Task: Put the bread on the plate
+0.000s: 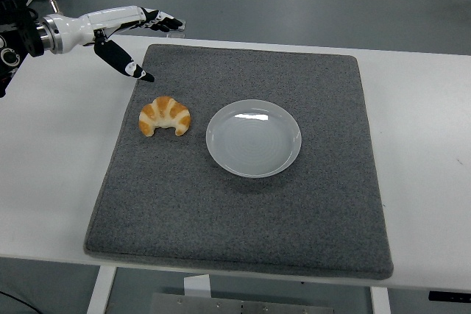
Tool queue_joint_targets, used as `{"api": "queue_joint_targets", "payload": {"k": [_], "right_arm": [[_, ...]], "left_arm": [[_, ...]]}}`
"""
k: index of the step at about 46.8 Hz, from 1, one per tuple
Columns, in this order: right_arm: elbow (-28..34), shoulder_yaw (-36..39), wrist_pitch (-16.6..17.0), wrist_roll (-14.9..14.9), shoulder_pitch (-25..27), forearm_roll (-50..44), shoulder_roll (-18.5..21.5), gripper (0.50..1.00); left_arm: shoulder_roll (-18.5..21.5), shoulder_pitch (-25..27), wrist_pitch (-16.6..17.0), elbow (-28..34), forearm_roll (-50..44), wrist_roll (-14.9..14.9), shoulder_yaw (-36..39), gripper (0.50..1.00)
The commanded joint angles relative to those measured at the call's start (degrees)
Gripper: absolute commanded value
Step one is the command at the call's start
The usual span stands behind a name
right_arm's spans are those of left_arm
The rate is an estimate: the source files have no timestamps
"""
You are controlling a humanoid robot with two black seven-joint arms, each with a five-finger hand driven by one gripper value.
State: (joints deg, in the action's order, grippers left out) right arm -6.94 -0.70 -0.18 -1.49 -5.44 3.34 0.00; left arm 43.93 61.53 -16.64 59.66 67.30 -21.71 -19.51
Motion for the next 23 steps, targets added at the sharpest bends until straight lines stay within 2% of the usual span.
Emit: {"api": "queue_joint_targets", "payload": {"k": [1, 7, 16, 23], "right_arm": [[0.0, 0.0, 0.0, 0.0, 0.0, 0.0, 0.0, 0.952], [0.0, 0.0, 0.0, 0.0, 0.0, 0.0, 0.0, 0.952], [0.0, 0.0, 0.0, 0.0, 0.0, 0.0, 0.0, 0.952], [0.0, 0.0, 0.0, 0.0, 0.0, 0.0, 0.0, 0.952]], "left_arm": [[0.1, -0.5, 0.3, 0.9, 3.3, 0.0, 0.0, 0.99], [-0.1, -1.8, 1.9, 1.4, 9.7, 0.0, 0.0, 0.992], [-2.3, -5.5, 9.8, 1.4, 15.1, 0.1, 0.4, 0.99], [-3.7, -6.8, 12.2, 1.3, 15.8, 0.1, 0.8, 0.99]]}}
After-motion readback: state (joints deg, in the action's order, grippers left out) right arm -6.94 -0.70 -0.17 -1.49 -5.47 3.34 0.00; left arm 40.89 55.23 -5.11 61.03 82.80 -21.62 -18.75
